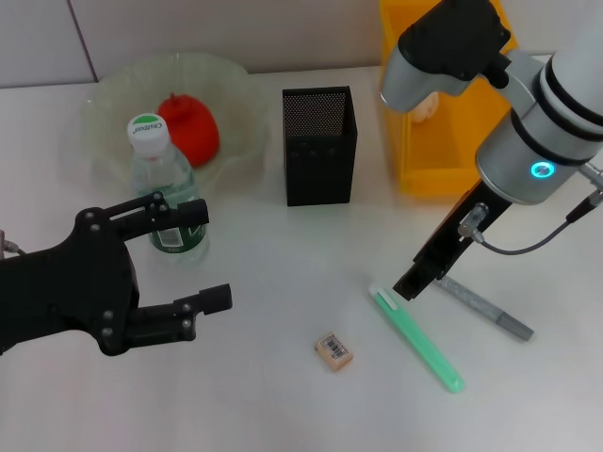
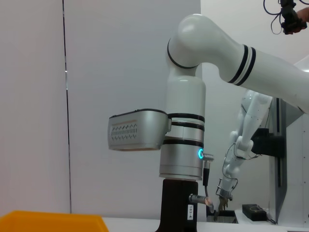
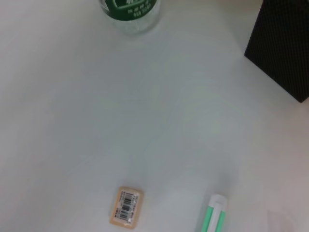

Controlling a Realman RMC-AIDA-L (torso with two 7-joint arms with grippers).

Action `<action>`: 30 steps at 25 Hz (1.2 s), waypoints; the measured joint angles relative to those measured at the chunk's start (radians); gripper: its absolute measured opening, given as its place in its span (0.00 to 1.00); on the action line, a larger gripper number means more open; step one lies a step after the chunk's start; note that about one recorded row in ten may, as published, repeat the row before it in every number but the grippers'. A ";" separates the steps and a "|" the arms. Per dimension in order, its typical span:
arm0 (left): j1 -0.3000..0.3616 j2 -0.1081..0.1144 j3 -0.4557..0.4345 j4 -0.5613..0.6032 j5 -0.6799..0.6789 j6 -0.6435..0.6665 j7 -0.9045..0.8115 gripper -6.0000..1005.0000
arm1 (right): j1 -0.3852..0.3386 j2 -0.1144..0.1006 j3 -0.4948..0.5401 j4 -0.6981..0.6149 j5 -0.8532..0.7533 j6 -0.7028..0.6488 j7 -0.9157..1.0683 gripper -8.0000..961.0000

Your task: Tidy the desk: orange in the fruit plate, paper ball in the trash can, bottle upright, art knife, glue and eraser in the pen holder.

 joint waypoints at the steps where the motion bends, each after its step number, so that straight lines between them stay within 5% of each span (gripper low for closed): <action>1: 0.000 0.000 0.001 0.000 0.000 0.000 0.001 0.80 | 0.001 0.000 -0.004 0.005 -0.003 0.004 0.000 0.66; 30: -0.004 0.001 0.038 0.002 0.000 0.004 -0.003 0.80 | 0.028 0.001 -0.150 0.159 -0.007 0.136 0.002 0.66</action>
